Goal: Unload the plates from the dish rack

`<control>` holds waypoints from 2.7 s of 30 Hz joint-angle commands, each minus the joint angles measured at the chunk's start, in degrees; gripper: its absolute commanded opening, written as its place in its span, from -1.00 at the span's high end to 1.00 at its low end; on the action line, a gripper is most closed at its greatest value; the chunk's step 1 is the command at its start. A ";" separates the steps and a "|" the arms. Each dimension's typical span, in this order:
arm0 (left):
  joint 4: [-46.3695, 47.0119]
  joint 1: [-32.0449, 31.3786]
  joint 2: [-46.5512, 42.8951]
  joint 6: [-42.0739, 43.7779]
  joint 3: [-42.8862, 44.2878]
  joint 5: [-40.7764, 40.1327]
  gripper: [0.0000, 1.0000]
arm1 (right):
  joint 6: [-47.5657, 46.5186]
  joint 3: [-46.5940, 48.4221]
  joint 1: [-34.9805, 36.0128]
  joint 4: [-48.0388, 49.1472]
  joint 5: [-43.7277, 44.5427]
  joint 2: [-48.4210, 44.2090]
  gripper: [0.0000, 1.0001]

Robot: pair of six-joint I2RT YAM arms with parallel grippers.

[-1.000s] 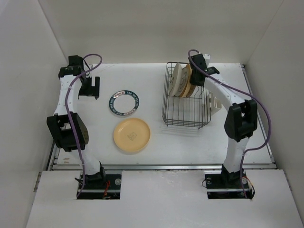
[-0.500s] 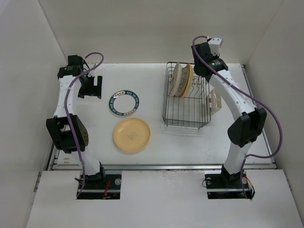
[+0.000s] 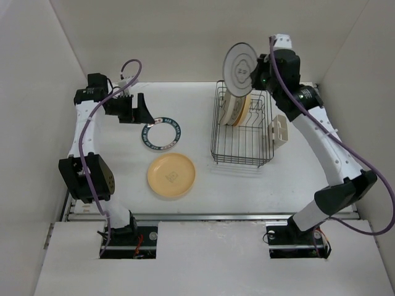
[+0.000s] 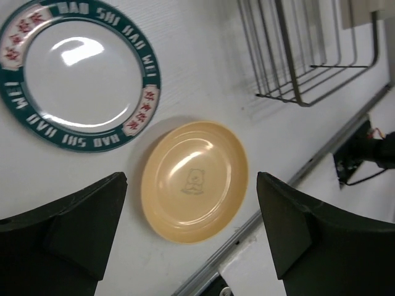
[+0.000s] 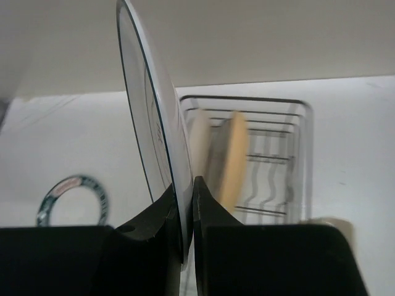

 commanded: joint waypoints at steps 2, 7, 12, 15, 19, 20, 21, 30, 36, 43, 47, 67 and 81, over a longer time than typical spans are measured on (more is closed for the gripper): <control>-0.33 -0.10 -2.63 2.10 -2.22 15.30 -0.67 | 0.00 -7.14 3.47 13.72 -28.75 1.37 1.00; 2.13 -0.63 -2.64 2.72 -4.60 13.75 -0.67 | 1.23 -11.64 4.79 24.45 -55.55 8.89 1.00; 4.68 -0.63 -2.64 2.11 -7.76 8.41 -0.67 | 1.84 -7.77 7.78 25.68 -64.13 16.74 1.00; 5.21 -0.63 -2.11 2.10 -9.08 5.32 -0.61 | 2.37 -6.98 9.19 27.01 -66.14 19.73 1.00; 5.21 -0.63 -1.59 2.10 -9.70 4.78 -0.41 | 3.86 -5.66 10.24 28.24 -68.09 22.28 1.00; 5.21 -0.63 -1.06 2.10 -9.70 5.39 -0.36 | 3.87 -5.66 10.24 28.76 -68.70 22.28 1.00; 5.21 -0.63 -1.06 2.10 -10.22 5.40 -0.32 | 3.87 -5.66 10.24 29.38 -69.40 22.89 1.00; -0.23 -0.63 0.08 4.21 -8.39 13.73 0.43 | 5.01 -4.08 11.83 29.38 -71.43 26.42 1.00; -4.19 -0.63 1.31 4.21 -5.57 17.17 1.00 | 5.54 -4.08 11.83 29.38 -69.41 26.42 1.00; -1.92 -0.63 2.98 -2.20 -3.20 18.22 1.00 | 5.54 -0.13 11.30 22.80 -62.92 26.42 0.02; 2.30 -0.10 4.13 -7.55 -3.19 18.23 1.00 | 5.54 1.10 10.77 18.93 -52.47 25.02 -0.30; 14.82 3.06 24.24 -24.00 3.21 -5.50 1.00 | 2.55 -9.70 10.24 16.38 -20.36 4.98 -0.40; -1.11 1.92 28.21 -7.75 9.73 -20.97 -0.35 | 3.51 -8.13 10.24 12.43 -10.90 3.65 -0.44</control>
